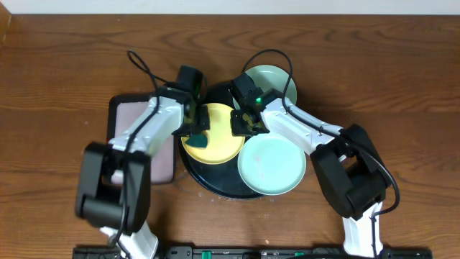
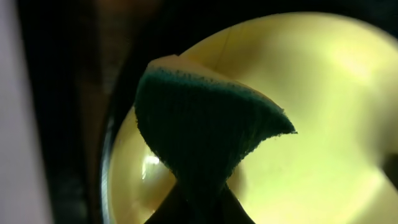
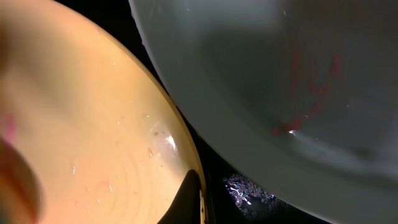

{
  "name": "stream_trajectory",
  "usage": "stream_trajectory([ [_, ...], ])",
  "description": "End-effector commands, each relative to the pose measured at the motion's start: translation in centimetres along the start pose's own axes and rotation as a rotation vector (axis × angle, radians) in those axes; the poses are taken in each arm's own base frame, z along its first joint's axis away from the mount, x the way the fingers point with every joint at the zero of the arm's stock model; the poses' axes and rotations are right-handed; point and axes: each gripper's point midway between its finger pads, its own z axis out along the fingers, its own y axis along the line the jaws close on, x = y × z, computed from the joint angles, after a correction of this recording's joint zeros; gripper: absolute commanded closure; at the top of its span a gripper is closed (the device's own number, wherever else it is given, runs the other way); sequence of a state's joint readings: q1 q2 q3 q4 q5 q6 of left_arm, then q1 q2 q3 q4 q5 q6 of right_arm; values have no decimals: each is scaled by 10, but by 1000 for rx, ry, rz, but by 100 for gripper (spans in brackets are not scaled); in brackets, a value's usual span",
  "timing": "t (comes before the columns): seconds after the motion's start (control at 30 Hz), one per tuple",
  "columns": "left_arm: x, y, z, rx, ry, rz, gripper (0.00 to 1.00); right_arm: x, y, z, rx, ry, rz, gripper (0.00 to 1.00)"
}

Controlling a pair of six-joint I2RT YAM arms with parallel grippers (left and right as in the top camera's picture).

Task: Clean dirty plates on tray and stack at the side
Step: 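Scrub the yellow plate with the sponge while right gripper holds its rim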

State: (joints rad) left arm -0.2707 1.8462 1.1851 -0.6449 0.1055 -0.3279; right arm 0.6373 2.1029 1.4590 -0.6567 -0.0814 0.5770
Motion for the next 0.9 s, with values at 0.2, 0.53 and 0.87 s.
stream_trajectory([
  [0.2,31,-46,30,186,151,58,93,7,1,12,10,24,-3,99],
  [0.53,7,-21,34,63,53,-57,93,7,1,12,10,25,-3,99],
  [0.87,0,48,26,-298,-52,-246,93,7,1,12,11,25,-4,99],
])
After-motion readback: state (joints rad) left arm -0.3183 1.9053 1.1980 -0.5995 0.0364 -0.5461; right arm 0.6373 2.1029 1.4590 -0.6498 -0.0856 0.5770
